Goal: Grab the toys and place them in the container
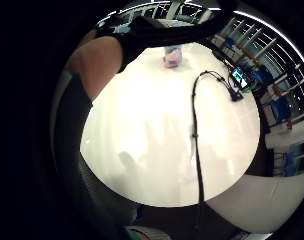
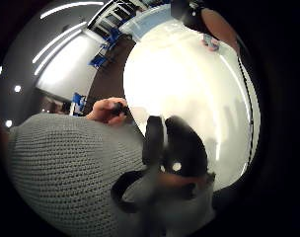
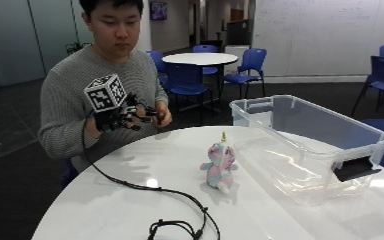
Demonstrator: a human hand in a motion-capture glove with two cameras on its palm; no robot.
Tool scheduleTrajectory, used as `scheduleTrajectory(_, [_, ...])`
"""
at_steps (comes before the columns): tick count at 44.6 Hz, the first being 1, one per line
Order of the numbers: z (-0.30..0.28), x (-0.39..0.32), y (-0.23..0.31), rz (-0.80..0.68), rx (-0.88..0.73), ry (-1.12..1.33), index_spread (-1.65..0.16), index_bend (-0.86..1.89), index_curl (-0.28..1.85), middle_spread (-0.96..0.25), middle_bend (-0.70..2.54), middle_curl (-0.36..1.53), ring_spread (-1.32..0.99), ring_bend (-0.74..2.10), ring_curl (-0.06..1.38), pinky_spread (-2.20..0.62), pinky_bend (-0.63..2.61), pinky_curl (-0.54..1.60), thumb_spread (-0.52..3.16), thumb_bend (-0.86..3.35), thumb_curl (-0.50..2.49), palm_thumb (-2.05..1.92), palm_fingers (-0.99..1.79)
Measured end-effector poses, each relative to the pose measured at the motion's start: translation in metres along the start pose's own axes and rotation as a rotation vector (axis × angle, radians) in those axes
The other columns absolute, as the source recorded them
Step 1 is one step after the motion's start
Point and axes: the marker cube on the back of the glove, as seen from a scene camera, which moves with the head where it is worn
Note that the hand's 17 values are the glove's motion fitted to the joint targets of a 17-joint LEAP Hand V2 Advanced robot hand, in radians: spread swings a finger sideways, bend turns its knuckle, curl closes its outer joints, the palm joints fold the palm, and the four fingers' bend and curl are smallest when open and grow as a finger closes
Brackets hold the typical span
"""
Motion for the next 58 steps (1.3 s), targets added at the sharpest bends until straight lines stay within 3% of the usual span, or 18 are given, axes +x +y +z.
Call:
scheduleTrajectory(9, [-0.002, 0.0, 0.0, 0.033, -0.004, 0.002, -0.28, 0.3, 0.14, -0.15, 0.14, 0.05, -0.12, 0.22, 0.07, 0.03, 0.57, 0.19, 1.0, 0.07, 0.08, 0.07, 0.2])
scheduleTrajectory(20, [0.0, 0.007, -0.019, 0.05, -0.025, 0.025, -0.36, 0.31, 0.21, -0.18, 0.17, 0.1, -0.16, 0.26, 0.12, 0.03, 0.62, 0.23, 1.32, 0.06, 0.15, 0.04, 0.15])
scheduleTrajectory(24, [-0.003, 0.01, -0.052, 0.025, -0.031, 0.046, -0.36, 0.31, 0.23, -0.19, 0.17, 0.12, -0.17, 0.28, 0.13, 0.03, 0.63, 0.25, 1.37, 0.06, 0.17, 0.03, 0.15])
scheduleTrajectory(31, [-0.022, 0.035, -0.173, -0.005, -0.057, 0.066, -0.38, 0.25, 0.25, -0.19, 0.16, 0.14, -0.18, 0.34, 0.16, 0.03, 0.69, 0.27, 1.43, 0.05, 0.2, 0.04, 0.15])
scheduleTrajectory(39, [-0.028, 0.064, -0.282, 0.125, -0.115, 0.156, -0.38, 0.18, 0.26, -0.19, 0.16, 0.16, -0.19, 0.41, 0.19, 0.02, 0.76, 0.3, 1.46, 0.05, 0.24, 0.07, 0.12])
scheduleTrajectory(48, [-0.003, 0.081, -0.313, 0.189, -0.221, 0.173, -0.38, 0.18, 0.28, -0.19, 0.17, 0.19, -0.2, 0.45, 0.21, 0.02, 0.81, 0.32, 1.46, 0.05, 0.27, 0.1, 0.1])
scheduleTrajectory(58, [0.065, 0.108, -0.304, 0.27, -0.42, 0.204, -0.38, 0.17, 0.3, -0.19, 0.18, 0.21, -0.21, 0.49, 0.22, 0.01, 0.88, 0.34, 1.44, 0.05, 0.3, 0.15, 0.13])
